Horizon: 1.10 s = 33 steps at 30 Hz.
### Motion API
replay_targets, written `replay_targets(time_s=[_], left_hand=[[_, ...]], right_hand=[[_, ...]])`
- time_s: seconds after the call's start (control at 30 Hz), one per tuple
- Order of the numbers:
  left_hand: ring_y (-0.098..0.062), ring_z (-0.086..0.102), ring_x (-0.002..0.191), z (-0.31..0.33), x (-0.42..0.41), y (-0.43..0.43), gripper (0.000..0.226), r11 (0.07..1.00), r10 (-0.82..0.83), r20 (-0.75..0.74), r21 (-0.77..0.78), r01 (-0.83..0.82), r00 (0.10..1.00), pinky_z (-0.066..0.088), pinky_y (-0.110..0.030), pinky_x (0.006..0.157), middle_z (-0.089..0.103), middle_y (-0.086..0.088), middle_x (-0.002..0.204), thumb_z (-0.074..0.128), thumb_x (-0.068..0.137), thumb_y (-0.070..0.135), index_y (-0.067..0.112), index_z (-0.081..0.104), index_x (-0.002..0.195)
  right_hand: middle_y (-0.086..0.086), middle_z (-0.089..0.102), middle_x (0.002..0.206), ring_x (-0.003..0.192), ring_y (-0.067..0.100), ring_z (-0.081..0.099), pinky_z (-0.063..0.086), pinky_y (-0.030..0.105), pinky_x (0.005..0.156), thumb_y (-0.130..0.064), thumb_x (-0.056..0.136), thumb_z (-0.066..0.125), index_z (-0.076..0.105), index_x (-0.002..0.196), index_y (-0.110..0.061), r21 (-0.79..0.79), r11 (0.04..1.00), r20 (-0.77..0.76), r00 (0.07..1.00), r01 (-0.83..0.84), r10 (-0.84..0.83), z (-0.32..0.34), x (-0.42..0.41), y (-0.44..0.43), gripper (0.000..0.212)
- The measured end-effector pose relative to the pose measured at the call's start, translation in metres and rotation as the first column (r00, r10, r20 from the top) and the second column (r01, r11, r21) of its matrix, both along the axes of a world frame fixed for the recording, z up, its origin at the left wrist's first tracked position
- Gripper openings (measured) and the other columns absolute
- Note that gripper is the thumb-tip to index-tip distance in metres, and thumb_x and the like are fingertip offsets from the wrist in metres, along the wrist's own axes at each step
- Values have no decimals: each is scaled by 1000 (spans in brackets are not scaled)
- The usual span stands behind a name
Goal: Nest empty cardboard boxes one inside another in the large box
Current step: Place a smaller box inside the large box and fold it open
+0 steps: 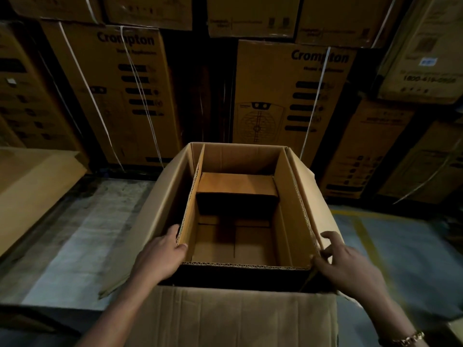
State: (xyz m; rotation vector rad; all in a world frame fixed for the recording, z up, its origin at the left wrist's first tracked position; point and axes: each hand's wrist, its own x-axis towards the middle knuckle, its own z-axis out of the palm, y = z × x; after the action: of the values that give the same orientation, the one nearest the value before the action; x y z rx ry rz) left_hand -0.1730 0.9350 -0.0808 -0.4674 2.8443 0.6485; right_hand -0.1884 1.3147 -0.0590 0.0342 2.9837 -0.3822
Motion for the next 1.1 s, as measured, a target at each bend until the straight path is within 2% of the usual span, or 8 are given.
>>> replay_targets(time_s=[0.1, 0.2, 0.37, 0.5, 0.7, 0.87, 0.97, 1.1], left_hand=[[-29, 54, 127, 10, -18, 1, 65, 1000, -26, 6, 1, 26, 1000, 47, -40, 100, 49, -8, 149, 44, 101, 47, 30, 16, 157], [-29, 52, 130, 16, -44, -1, 69, 999, -39, 19, 9, 39, 999, 47, -43, 102, 46, -8, 152, 46, 99, 51, 29, 14, 158], [-33, 50, 132, 20, -106, -7, 73, 998, -39, 16, 49, 38, 999, 45, -47, 105, 45, -8, 153, 50, 97, 55, 28, 17, 156], [-34, 50, 130, 25, -162, -9, 69, 996, -5, -17, 88, 7, 1000, 45, -46, 103, 46, -11, 149, 53, 97, 50, 25, 23, 154], [-37, 47, 132, 24, -222, -12, 73, 998, 7, -30, 56, -5, 1000, 44, -49, 104, 45, -11, 151, 51, 96, 53, 25, 20, 155], [-33, 59, 106, 10, -238, -10, 51, 998, -62, 5, 32, 62, 998, 48, -39, 81, 57, -15, 133, 42, 100, 31, 23, 27, 149], [-39, 59, 110, -3, -233, -11, 53, 997, -74, -32, 10, 74, 997, 49, -42, 86, 58, -18, 131, 40, 100, 30, 24, 27, 151], [-42, 57, 115, -5, -232, -3, 51, 997, -78, -69, -27, 77, 995, 44, -43, 88, 58, -21, 131, 42, 100, 31, 21, 31, 148]], right_hand=[[-11, 56, 136, 110, 11, 59, 54, 28, 71, -66, 91, 49, 23, 148, -35, 6, 1000, -46, 999, -30, 30, 13, -16, -9, 70], [-5, 44, 147, 127, 16, 47, 53, 33, 88, -66, 90, 49, 26, 149, -32, 93, 992, -103, 991, -80, 89, 32, -42, -28, 71], [-1, 46, 143, 128, 18, 46, 44, 33, 102, -57, 93, 53, 39, 143, -27, 269, 910, -185, 910, -316, 371, 46, -109, -89, 60], [3, 52, 137, 123, 23, 51, 46, 35, 96, -43, 92, 61, 46, 138, -23, 310, 836, -59, 869, -452, 492, 25, -175, -144, 53], [6, 49, 147, 135, 28, 45, 38, 45, 109, -46, 87, 69, 42, 145, -22, 482, 767, 208, 906, -424, 370, -18, -265, -162, 68], [1, 57, 138, 130, 25, 48, 28, 49, 111, -48, 92, 57, 54, 135, -27, 620, 641, 205, 882, -453, 424, -24, -305, -146, 47], [-1, 61, 130, 128, 25, 49, 22, 55, 115, -48, 90, 52, 60, 129, -31, 634, 631, 155, 873, -448, 463, -7, -318, -138, 43], [0, 58, 136, 128, 25, 49, 27, 50, 111, -62, 85, 56, 54, 135, -29, 604, 600, 306, 848, -525, 433, -13, -314, -146, 60]])
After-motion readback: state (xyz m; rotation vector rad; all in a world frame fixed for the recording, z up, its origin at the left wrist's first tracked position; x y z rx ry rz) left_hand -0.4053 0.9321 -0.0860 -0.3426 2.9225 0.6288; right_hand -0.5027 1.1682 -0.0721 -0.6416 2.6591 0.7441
